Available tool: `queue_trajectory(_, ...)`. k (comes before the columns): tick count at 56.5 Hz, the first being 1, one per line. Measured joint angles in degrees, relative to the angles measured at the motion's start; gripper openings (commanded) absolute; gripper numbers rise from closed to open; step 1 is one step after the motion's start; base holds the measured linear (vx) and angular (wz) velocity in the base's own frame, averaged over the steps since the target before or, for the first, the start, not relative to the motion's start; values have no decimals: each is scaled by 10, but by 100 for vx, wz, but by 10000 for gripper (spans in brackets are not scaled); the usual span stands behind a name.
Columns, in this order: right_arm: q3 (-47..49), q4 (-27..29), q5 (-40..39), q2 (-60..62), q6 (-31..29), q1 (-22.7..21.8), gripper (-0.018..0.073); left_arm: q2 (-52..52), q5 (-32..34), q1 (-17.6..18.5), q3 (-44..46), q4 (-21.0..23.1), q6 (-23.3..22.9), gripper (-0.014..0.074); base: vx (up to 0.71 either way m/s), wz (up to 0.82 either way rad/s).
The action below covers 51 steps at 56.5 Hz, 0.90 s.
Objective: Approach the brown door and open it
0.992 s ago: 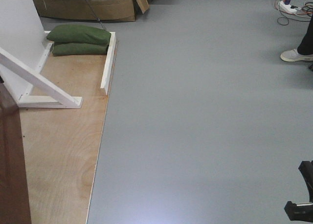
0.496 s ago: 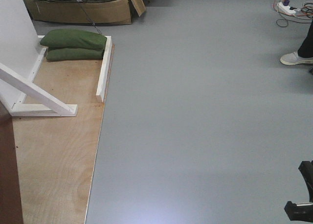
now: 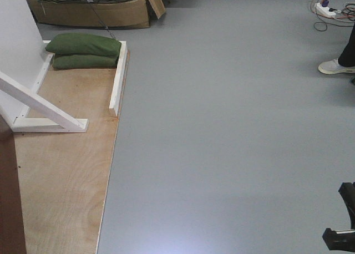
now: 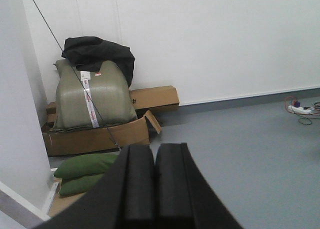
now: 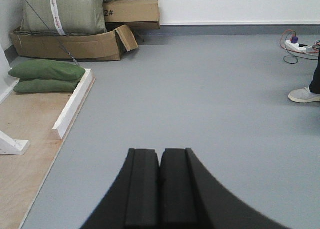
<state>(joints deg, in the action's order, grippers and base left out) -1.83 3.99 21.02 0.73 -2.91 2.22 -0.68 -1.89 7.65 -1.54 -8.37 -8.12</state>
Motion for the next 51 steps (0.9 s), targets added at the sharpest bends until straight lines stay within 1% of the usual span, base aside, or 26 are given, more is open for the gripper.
queue_trajectory(16,0,0,0,0,0,0,0,0,2,0,0,-7,5,36,0,0)
queue_trajectory(21,0,0,0,0,0,0,0,2,23,0,6,-1,-9,36,0,0)
queue_trajectory(25,0,0,0,0,0,0,0,25,49,0,32,3,-25,36,0,0)
queue_trajectory(29,0,0,0,0,0,0,0,67,68,0,80,3,-38,36,0,0)
queue_trajectory(34,0,0,0,0,0,0,0,116,66,-1,145,3,-43,36,0,0)
queue_trajectory(38,0,0,0,0,0,0,0,151,49,-13,203,1,-44,36,0,0)
queue_trajectory(43,0,0,0,0,0,0,0,179,14,-44,279,-11,-38,36,0,0)
queue_trajectory(47,0,0,0,0,0,0,0,185,-10,-73,333,-29,-26,36,0,0)
queue_trajectory(51,0,0,0,0,0,0,0,185,-23,-103,388,-58,-8,36,0,0)
